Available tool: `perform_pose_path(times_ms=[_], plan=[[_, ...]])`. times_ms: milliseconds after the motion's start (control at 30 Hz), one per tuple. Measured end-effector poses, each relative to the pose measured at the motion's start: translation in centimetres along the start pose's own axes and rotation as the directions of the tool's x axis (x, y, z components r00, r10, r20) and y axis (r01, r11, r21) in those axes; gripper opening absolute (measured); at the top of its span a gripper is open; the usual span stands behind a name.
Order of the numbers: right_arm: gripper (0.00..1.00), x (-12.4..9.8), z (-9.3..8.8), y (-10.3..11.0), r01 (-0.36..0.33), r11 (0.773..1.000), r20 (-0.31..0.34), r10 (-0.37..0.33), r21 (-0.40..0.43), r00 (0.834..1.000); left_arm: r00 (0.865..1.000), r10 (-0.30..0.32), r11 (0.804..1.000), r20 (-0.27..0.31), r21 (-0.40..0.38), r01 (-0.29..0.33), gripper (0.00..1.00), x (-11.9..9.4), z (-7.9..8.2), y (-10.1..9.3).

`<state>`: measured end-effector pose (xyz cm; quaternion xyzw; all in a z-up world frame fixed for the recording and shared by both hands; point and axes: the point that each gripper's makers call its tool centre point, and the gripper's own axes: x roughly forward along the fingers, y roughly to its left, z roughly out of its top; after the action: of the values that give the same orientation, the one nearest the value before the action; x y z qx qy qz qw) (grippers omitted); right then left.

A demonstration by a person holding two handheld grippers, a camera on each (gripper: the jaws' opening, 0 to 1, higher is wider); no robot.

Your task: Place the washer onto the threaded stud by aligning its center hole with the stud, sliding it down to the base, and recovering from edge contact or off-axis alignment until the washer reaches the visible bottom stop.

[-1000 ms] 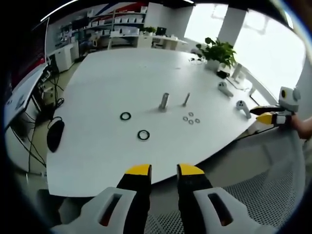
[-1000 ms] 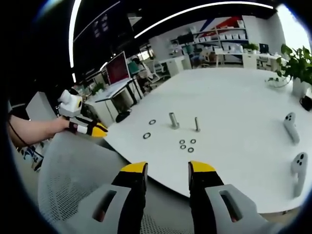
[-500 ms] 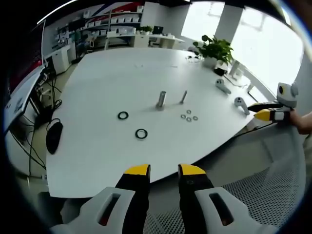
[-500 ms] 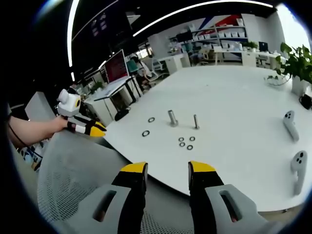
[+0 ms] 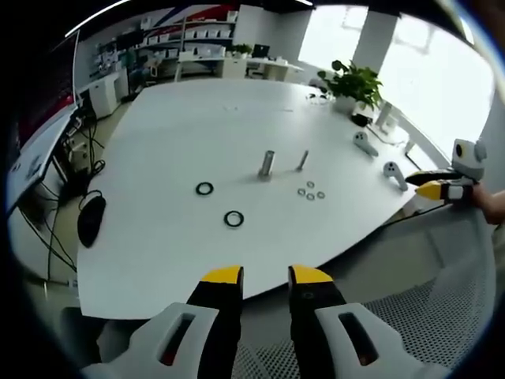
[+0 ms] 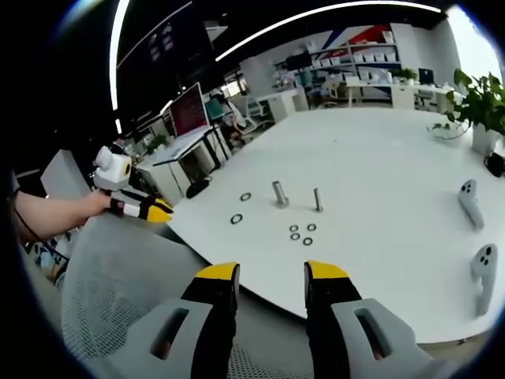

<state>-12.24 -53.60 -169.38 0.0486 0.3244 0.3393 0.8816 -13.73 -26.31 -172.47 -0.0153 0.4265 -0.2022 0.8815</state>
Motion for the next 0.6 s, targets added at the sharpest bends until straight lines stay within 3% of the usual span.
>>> perform_pose_path(times_ms=[300,400,467,600], plan=[[0.35,0.1,-0.1,0.0,-0.001,1.0,-0.007,0.001,0.007,1.0,1.0,0.01,1.0,-0.027,0.013,-0.009,0.21,0.1,-0.4,0.1],[0.35,0.2,-0.2,0.1,-0.001,1.0,-0.022,0.001,0.009,1.0,0.999,0.035,0.998,-0.034,0.046,-0.033,0.25,0.1,-0.4,0.7],[0.36,0.4,-0.5,0.1,0.0,1.0,-0.045,0.0,0.001,0.999,0.999,-0.007,1.0,-0.047,0.016,0.008,0.28,0.2,-0.6,0.1],[0.36,0.3,-1.0,0.1,-0.004,1.0,-0.07,0.004,-0.005,0.998,0.996,0.021,0.997,-0.089,0.081,-0.013,0.27,0.4,-1.0,-0.1]])
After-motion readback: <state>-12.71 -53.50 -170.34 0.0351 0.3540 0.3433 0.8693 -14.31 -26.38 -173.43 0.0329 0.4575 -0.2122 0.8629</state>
